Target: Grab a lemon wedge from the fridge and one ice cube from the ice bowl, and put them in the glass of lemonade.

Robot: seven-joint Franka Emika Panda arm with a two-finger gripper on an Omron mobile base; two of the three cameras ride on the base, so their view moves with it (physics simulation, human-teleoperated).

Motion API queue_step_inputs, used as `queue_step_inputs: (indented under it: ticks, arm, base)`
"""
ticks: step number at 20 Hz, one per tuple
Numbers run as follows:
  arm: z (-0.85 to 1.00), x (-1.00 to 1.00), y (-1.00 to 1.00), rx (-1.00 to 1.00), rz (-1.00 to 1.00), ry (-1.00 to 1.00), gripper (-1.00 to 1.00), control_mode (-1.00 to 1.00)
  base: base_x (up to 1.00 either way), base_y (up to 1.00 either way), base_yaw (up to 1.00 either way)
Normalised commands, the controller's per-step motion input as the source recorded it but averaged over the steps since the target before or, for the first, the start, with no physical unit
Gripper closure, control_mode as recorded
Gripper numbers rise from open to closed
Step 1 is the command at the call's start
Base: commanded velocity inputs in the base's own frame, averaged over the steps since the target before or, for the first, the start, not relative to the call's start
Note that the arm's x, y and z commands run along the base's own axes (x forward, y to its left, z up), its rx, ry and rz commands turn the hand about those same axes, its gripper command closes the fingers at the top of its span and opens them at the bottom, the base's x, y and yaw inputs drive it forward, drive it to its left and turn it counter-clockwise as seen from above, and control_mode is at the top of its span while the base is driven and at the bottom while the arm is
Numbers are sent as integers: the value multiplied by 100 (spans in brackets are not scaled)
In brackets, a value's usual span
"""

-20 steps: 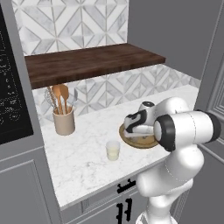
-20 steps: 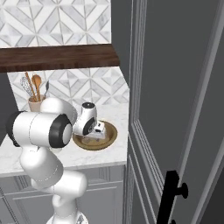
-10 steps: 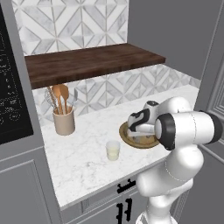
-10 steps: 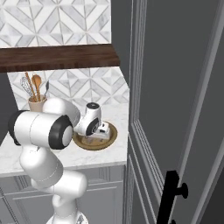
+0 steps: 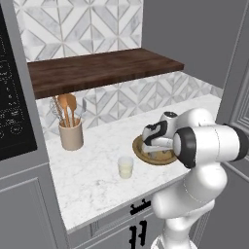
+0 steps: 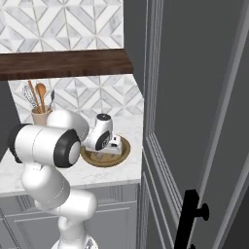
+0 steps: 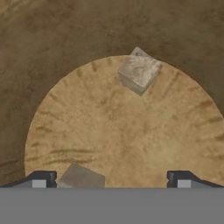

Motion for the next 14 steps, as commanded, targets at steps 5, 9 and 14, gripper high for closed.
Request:
queue_step_inputs:
  ticks: [5, 9, 14]
  arm:
    - [0, -8, 4, 0, 3, 0, -100, -100]
    - [-4, 0, 0, 0, 1, 0, -100, -100]
    - [-6, -2, 0, 0, 1, 3, -100, -100]
  base:
    - [0, 0, 0]
    - [0, 0, 0]
    - [0, 0, 0]
